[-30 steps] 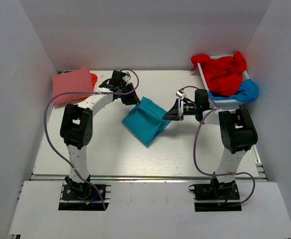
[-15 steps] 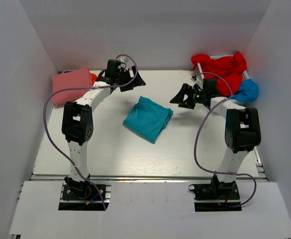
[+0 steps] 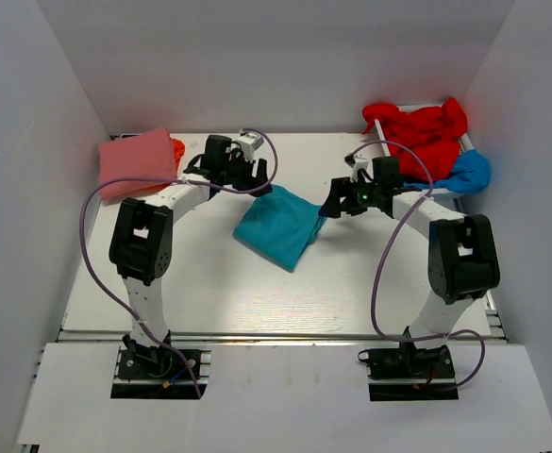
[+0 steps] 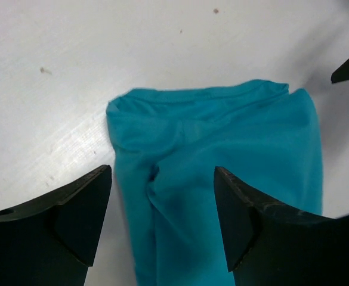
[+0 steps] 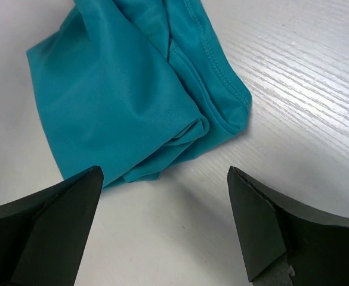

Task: Fold and stack the t-shirts
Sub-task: Smooth out wrinkles on the folded tshirt

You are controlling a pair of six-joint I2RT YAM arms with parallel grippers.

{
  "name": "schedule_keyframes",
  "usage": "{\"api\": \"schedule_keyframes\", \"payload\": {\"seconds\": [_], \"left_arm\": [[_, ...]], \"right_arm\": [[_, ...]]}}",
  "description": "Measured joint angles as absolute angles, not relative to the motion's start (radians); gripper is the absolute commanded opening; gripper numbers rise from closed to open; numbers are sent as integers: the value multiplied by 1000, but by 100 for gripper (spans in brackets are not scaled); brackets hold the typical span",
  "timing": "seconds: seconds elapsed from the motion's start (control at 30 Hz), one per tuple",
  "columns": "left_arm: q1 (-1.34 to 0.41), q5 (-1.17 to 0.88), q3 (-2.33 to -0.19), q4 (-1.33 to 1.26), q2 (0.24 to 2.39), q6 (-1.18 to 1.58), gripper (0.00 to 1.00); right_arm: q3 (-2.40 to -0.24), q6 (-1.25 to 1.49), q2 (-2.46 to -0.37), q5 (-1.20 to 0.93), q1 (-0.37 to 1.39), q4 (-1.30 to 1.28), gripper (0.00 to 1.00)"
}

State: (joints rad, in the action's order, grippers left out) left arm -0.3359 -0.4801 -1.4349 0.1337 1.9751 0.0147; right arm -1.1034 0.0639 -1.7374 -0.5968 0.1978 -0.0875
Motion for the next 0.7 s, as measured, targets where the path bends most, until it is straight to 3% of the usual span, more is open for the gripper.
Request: {"api": "schedule_keyframes", "payload": {"seconds": [0.13, 0.27, 0.5, 0.6, 0.63, 0.7], "left_arm": [[-336, -517, -1507, 118, 2043, -64, 76], [-336, -577, -1538, 113, 2116, -124, 64], [-329, -674, -1526, 115, 2163, -170, 63], [-324, -709, -1520, 94, 2163, -172, 66], [-323, -718, -1518, 86, 2163, -170, 69], [-323, -735, -1510, 67, 2163, -166, 82]], "right_arm": [[-1110, 41, -1792, -604, 216, -73, 90], [-1124, 20, -1830, -606, 234, -65, 90], [-1158, -15, -1869, -610, 263, 6, 90], [-1185, -24, -1889, -605, 270, 13, 88], [-1195, -28, -1899, -603, 272, 17, 79], [-1206, -38, -1912, -598, 276, 25, 75]]}}
